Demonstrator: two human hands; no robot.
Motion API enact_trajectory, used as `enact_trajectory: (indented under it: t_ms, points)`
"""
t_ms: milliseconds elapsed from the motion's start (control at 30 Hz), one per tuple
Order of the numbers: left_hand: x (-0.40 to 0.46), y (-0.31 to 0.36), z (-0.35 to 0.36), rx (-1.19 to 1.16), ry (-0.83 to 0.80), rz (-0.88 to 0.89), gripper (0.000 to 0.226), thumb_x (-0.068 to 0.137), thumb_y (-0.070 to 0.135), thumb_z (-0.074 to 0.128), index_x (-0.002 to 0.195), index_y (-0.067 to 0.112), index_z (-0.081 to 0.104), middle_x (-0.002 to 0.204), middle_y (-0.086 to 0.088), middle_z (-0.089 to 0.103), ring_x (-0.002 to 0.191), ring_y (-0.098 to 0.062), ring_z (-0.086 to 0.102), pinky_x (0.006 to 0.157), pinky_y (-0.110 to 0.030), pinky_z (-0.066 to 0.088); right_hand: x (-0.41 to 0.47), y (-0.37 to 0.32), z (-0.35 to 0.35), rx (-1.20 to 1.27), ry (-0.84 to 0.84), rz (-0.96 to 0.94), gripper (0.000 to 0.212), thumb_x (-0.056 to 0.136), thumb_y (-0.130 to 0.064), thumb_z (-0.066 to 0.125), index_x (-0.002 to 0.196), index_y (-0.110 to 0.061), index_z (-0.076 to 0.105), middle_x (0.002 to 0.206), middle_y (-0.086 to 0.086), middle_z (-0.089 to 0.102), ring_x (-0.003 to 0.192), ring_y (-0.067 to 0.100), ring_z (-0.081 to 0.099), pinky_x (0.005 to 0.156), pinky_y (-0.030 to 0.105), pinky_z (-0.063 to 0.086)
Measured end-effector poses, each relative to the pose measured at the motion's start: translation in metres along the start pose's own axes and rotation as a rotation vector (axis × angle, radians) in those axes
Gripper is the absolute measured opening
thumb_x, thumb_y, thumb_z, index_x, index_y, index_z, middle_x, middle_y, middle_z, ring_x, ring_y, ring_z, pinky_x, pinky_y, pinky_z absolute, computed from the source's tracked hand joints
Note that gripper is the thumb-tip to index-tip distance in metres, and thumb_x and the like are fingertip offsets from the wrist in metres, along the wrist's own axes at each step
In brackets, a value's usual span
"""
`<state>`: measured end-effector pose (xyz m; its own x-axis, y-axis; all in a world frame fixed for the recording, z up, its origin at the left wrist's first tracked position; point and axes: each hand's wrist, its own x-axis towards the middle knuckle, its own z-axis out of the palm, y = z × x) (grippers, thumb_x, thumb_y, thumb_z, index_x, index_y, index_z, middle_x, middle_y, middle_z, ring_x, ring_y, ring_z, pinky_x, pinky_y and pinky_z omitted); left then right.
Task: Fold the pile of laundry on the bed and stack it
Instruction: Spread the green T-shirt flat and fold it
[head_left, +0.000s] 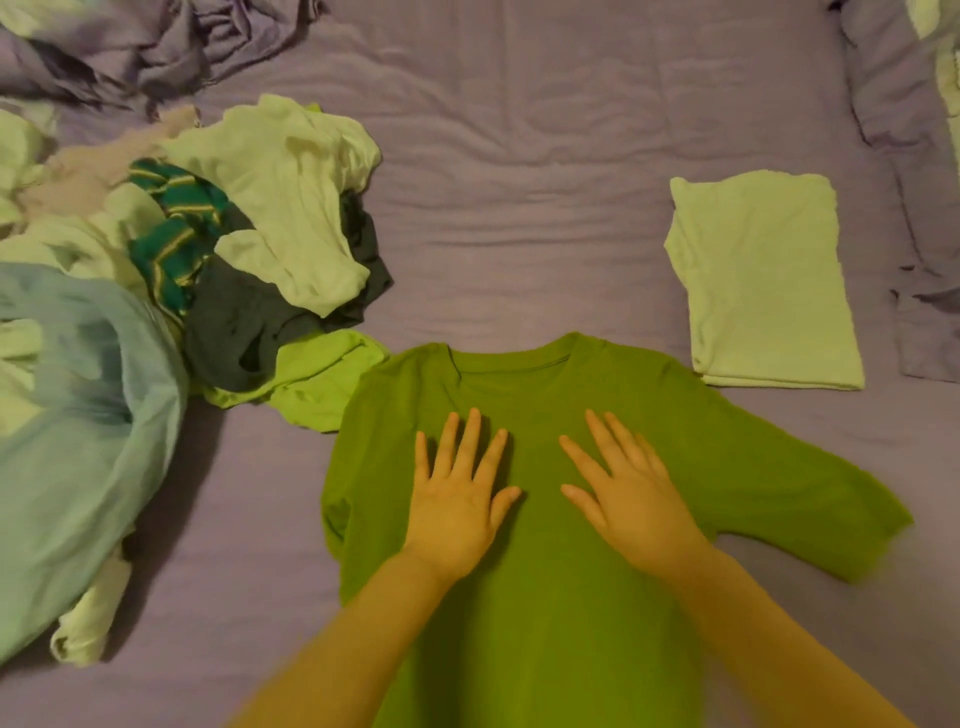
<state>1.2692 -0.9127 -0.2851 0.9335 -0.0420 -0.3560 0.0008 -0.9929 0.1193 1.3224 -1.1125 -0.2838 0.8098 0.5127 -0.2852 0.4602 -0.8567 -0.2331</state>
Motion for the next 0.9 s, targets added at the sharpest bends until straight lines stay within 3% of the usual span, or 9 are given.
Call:
enact_trajectory:
  t_ms: [100,200,267,333,433,567,667,767,900]
  points:
    - [0.0,-0.044,-0.005,-0.09,0.106,-0.127,0.061,0.091,0.047,0.055,0.14,0.014,0.047,0.149,-0.02,0.035,0.137,-0.043,0.032,0.107,-0.063,0.025,0.03,-0.045,0.009,0.034,-0.023,-0.092,0.055,0.09,-0.046,0.055,0.14,-0.023,0.047,0.153,0.017,0.026,0.139,0.037,0.03,0.104,0.052,0.036]
    - [0.007,-0.088,-0.007,-0.141,0.105,-0.256,0.061,0.099,0.043,0.039,0.151,0.017,0.022,0.159,-0.014,0.01,0.147,-0.034,0.007,0.116,-0.052,0.007,0.057,-0.084,0.019,-0.051,-0.054,-0.207,0.061,0.089,-0.049,0.057,0.143,-0.027,0.041,0.155,0.015,0.023,0.14,0.035,0.029,0.105,0.051,0.035]
    - [0.015,-0.112,-0.008,-0.184,0.125,-0.286,0.058,0.101,0.036,0.036,0.152,0.015,0.017,0.159,-0.012,0.011,0.146,-0.031,0.009,0.116,-0.044,0.007,0.069,-0.099,0.031,-0.142,-0.154,-0.22,0.063,0.094,-0.055,0.04,0.149,-0.032,0.023,0.159,0.01,0.008,0.146,0.033,0.012,0.114,0.051,0.018]
    - [0.024,-0.13,-0.013,-0.287,0.158,-0.264,0.054,0.101,0.023,0.039,0.15,0.01,0.022,0.155,-0.015,0.024,0.141,-0.032,0.023,0.114,-0.039,0.016,0.077,-0.107,0.04,-0.159,-0.225,-0.107,0.063,0.096,-0.059,0.023,0.151,-0.033,0.008,0.16,0.005,-0.002,0.147,0.028,-0.006,0.116,0.048,0.004]
    - [0.038,-0.144,-0.02,-0.461,0.212,-0.259,0.05,0.097,0.015,0.048,0.145,0.009,0.034,0.14,-0.016,0.046,0.125,-0.033,0.042,0.103,-0.04,0.032,0.092,-0.126,0.032,-0.053,-0.128,0.001,0.062,0.097,-0.056,0.025,0.151,-0.026,0.02,0.161,0.002,0.001,0.147,0.024,-0.001,0.116,0.045,0.011]
    - [0.056,-0.142,-0.026,-0.673,0.149,-0.296,0.058,0.091,0.017,0.06,0.143,0.008,0.037,0.127,-0.016,0.058,0.117,-0.031,0.053,0.092,-0.036,0.037,0.133,-0.146,0.01,0.026,0.018,-0.12,0.051,0.101,-0.037,0.035,0.149,-0.023,0.025,0.16,-0.002,0.01,0.147,0.018,0.006,0.113,0.037,0.02]
    - [0.059,-0.147,-0.026,-0.671,0.066,-0.369,0.038,0.088,0.022,0.065,0.123,0.009,0.058,0.111,-0.014,0.065,0.105,-0.032,0.059,0.082,-0.038,0.043,0.161,-0.154,0.0,0.039,0.012,-0.16,0.049,0.101,-0.026,0.038,0.149,-0.023,0.025,0.158,-0.003,0.02,0.147,0.02,0.008,0.113,0.039,0.019]
    - [0.056,-0.152,-0.028,-0.711,0.097,-0.33,0.018,0.083,0.025,0.071,0.093,0.01,0.065,0.094,-0.013,0.064,0.092,-0.031,0.058,0.075,-0.038,0.043,0.176,-0.153,-0.005,-0.016,-0.029,-0.155,0.044,0.098,-0.027,0.044,0.142,-0.025,0.04,0.144,0.003,0.043,0.14,0.023,0.022,0.109,0.037,0.02]
    - [0.046,-0.158,-0.037,-1.018,0.089,-0.255,0.025,0.082,0.019,0.073,0.078,0.02,0.048,0.064,0.005,0.043,0.059,-0.012,0.041,0.052,-0.021,0.03,0.178,-0.146,-0.018,0.047,0.078,-0.082,0.025,0.094,-0.033,0.051,0.113,-0.027,0.066,0.114,0.004,0.06,0.118,0.026,0.04,0.095,0.034,0.027]
